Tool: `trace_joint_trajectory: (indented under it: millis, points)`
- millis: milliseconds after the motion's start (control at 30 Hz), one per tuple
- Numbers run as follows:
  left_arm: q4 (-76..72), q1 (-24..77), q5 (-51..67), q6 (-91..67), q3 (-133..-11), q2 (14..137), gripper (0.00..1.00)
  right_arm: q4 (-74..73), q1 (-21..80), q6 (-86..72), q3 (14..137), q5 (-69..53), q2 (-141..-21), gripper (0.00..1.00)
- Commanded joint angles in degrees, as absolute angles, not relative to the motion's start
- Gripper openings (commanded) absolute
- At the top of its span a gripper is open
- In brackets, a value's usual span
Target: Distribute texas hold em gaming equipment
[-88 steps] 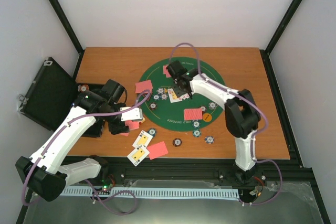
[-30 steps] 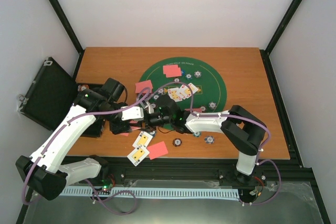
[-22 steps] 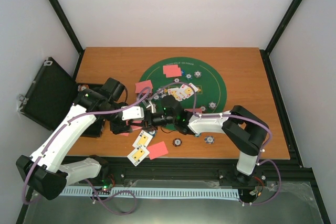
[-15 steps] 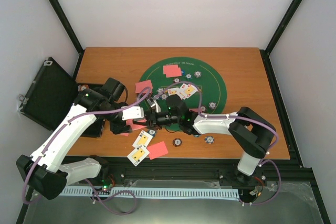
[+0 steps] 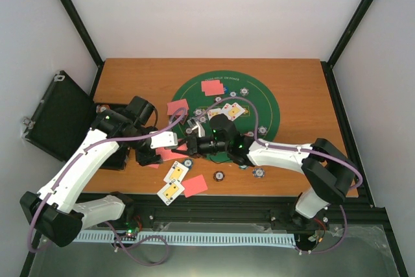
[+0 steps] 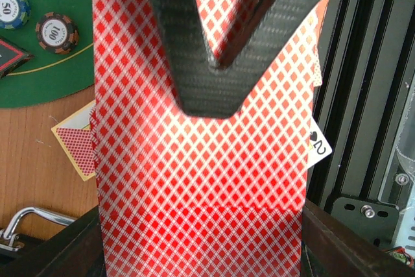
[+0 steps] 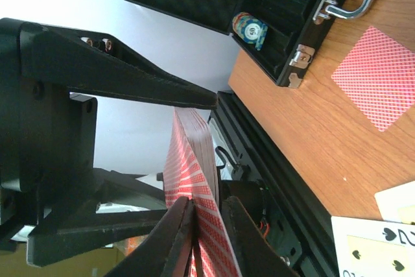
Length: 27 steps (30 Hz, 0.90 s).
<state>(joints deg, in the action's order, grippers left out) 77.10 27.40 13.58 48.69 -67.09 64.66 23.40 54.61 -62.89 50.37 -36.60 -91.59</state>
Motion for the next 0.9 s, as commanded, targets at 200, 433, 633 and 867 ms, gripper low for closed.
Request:
trace_joint_trajectory:
  millis: [200,433,633,867]
  points:
    - [75.45,27.64,14.5,48.3,-68.29,64.05,0.17,5.6,52.66,-56.1,52.04,-32.35,-87.31,0.1]
    - [75.7,27.68,14.15,48.41,-68.3,63.98,0.17,1.79,47.18,-54.0,52.43,-34.5,-84.41,0.03]
    - [76.22,27.68,13.32,48.75,-68.12,63.55,0.17,-9.51,35.4,-45.54,55.06,-36.4,-82.73,0.03]
    - [76.83,27.69,13.42,48.64,-68.55,63.79,0.17,-19.86,16.76,-32.06,61.94,-36.67,-91.17,0.03]
